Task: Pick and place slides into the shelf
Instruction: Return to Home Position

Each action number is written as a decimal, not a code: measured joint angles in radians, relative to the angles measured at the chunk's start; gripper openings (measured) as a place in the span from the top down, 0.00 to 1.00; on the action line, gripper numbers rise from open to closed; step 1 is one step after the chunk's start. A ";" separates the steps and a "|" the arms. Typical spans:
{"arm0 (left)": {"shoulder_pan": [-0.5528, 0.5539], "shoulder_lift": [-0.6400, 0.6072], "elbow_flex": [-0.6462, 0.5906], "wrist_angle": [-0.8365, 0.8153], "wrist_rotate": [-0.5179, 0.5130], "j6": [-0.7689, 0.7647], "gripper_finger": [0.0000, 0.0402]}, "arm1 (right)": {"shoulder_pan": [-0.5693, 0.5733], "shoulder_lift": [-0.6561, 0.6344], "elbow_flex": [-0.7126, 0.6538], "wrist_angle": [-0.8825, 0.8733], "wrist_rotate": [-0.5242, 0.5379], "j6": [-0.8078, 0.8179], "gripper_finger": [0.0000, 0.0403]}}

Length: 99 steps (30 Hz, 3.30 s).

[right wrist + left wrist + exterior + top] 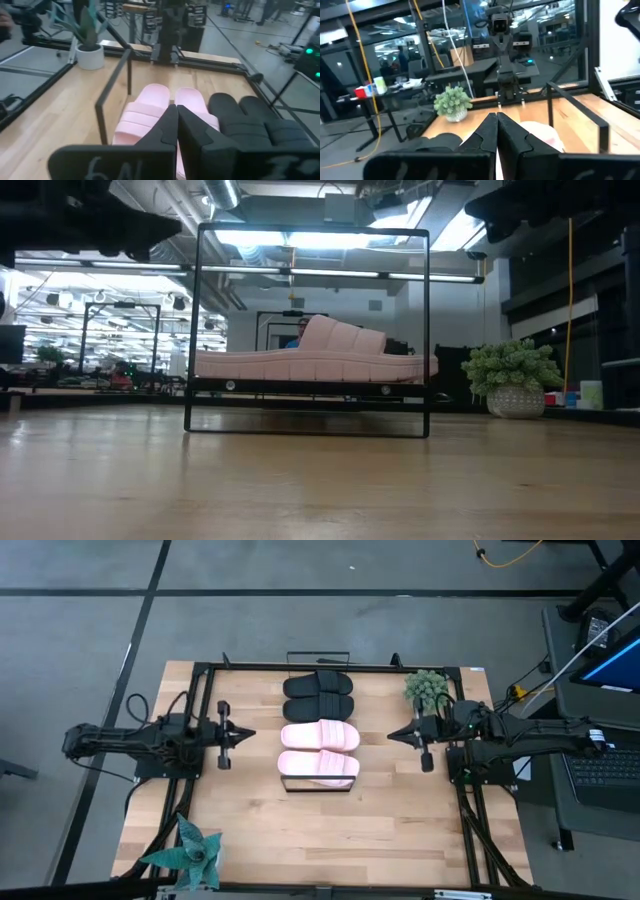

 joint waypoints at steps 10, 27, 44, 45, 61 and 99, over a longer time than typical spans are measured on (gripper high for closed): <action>-0.014 -0.096 -0.001 -0.134 0.038 -0.003 1.00 | 0.000 0.000 -0.001 0.006 -0.029 -0.020 0.98; -0.014 -0.117 -0.101 -0.036 0.090 -0.026 1.00 | -0.003 -0.247 -0.112 0.025 -0.091 -0.073 0.98; -0.014 -0.117 -0.101 -0.053 0.089 -0.044 1.00 | -0.003 -0.538 -0.448 0.174 -0.089 0.012 0.98; -0.014 -0.117 -0.101 -0.053 0.090 -0.044 1.00 | -0.003 -0.541 -0.454 0.173 -0.089 0.019 0.98; -0.014 -0.117 -0.101 -0.053 0.089 -0.044 1.00 | -0.002 -0.540 -0.458 0.159 -0.099 -0.019 0.98; -0.014 -0.117 -0.101 -0.053 0.089 -0.043 1.00 | 0.014 -0.570 -0.523 0.159 -0.117 0.009 0.98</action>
